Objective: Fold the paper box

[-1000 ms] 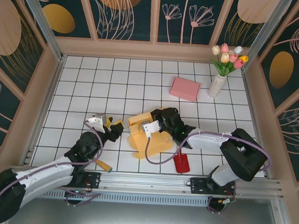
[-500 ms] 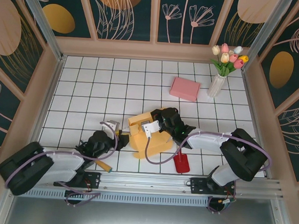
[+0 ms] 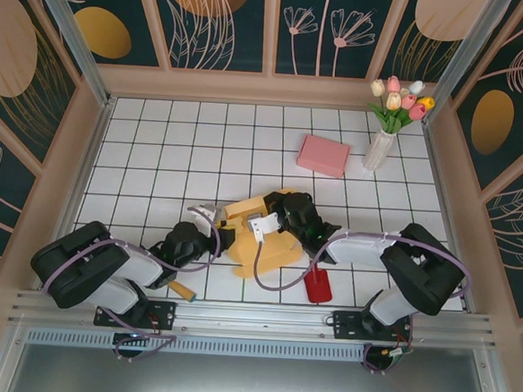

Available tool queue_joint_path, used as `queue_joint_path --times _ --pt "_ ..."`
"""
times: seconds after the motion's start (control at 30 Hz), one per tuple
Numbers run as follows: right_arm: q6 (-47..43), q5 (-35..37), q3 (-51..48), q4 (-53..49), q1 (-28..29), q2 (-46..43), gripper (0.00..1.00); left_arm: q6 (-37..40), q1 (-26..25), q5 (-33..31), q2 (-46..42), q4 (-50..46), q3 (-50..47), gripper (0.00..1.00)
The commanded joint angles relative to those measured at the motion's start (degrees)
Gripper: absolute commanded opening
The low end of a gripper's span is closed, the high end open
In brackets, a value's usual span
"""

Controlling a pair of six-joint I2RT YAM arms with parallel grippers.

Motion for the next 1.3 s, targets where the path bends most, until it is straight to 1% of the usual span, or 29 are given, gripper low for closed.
queue_joint_path --times 0.0,0.17,0.37,0.5,0.63,0.83,0.93,1.03,1.1,1.2,1.27 --pt "-3.27 4.74 -4.75 -2.53 0.8 3.93 0.0 1.2 -0.49 -1.6 2.39 4.63 1.59 0.41" --pt "-3.94 7.3 -5.47 0.52 1.78 5.36 0.0 1.25 -1.19 -3.91 5.52 7.05 2.62 0.37" --pt "-4.0 9.02 -6.26 2.48 2.32 8.8 0.0 2.23 -2.01 -9.78 6.89 6.64 5.25 0.37" --pt "-3.48 10.51 -6.17 3.44 2.71 10.91 0.0 3.2 -2.38 -12.43 10.71 8.39 6.83 0.36" --pt "-5.28 12.57 -6.72 5.76 3.36 12.94 0.0 3.89 -2.53 -14.55 15.59 10.43 8.46 0.36" --pt "-4.76 12.34 -6.9 5.73 4.06 13.07 0.0 4.31 -2.56 -18.33 18.56 12.04 9.99 0.34" --pt "-4.44 12.25 -6.82 5.52 4.25 13.36 0.0 4.21 -2.61 -21.58 18.65 12.07 10.5 0.34" --pt "-3.55 12.37 -6.64 5.31 4.47 13.79 0.0 4.1 -2.6 -25.6 18.79 12.06 10.88 0.32" --pt "-2.87 12.65 -6.55 5.19 4.6 14.15 0.0 2.9 -2.61 -30.83 18.97 9.38 11.71 0.25" --pt "-2.01 14.19 -6.37 5.96 4.81 14.75 0.0 0.02 -2.61 -40.85 19.86 3.62 13.08 0.15" --pt "-1.31 15.13 -6.2 7.32 4.91 15.03 0.0 -0.49 -2.59 -45.01 21.17 2.48 13.38 0.11"
